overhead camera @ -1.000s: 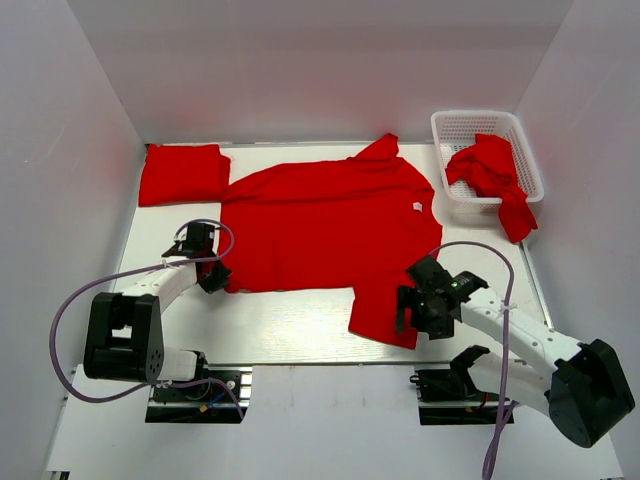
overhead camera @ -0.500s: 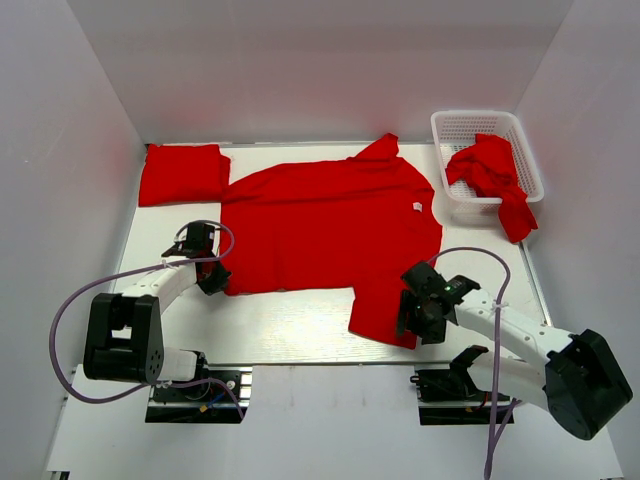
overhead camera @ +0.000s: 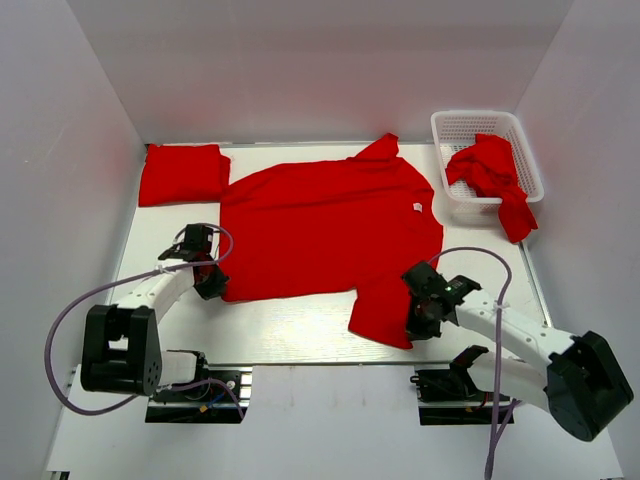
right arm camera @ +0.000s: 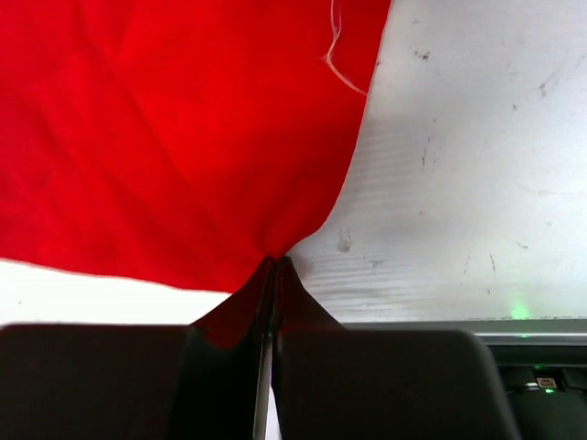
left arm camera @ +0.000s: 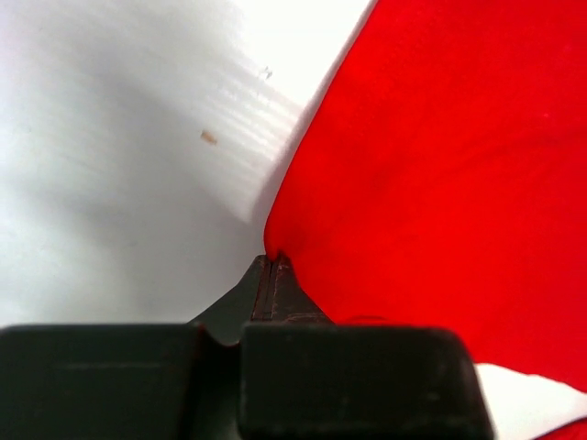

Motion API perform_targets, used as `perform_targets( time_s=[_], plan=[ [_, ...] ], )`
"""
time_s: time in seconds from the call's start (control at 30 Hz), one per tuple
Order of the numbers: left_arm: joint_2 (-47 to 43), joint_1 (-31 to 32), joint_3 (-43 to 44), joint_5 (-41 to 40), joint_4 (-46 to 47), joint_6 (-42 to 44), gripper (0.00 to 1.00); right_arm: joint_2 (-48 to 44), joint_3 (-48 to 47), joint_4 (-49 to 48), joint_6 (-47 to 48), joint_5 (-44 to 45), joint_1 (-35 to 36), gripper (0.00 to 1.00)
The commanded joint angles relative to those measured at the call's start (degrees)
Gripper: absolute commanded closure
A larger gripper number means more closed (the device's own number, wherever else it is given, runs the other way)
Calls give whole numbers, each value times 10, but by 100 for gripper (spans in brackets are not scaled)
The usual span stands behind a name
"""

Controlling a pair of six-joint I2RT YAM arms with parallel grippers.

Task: Fold and stack the t-shirts
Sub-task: Grap the side of the flattened tshirt closest away from the robot with both arms

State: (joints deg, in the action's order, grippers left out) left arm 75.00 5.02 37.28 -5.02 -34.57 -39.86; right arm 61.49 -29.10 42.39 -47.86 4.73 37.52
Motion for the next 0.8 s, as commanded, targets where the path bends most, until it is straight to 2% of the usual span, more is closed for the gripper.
perform_targets(
  time_s=[0.0, 0.13, 0.27, 0.47, 0.57, 0.7, 0.77],
  plan=[
    [-35, 3, 8, 10, -37, 6, 100, -37, -12, 41, -13, -1, 4, 100],
    [-49, 3, 8, 26, -84, 6, 100, -88, -41, 91, -14, -20, 5, 100],
    [-60, 3, 13, 32, -103, 6, 100, -100, -67, 142, -6, -39, 5, 100],
    [-93, 3, 19, 32, -125, 6, 100, -133, -118, 191, -22, 3, 4, 100],
    [-100, 3, 25, 37, -120, 6, 100, -127, -133, 186, -16, 23, 4, 100],
    [-100, 3, 25, 56, -100, 6, 100, -121, -165, 125, -5, 52, 2, 100],
    [-88, 3, 31, 69, -87, 6, 100, -111, -174, 106, -4, 99, 0, 100]
  ],
)
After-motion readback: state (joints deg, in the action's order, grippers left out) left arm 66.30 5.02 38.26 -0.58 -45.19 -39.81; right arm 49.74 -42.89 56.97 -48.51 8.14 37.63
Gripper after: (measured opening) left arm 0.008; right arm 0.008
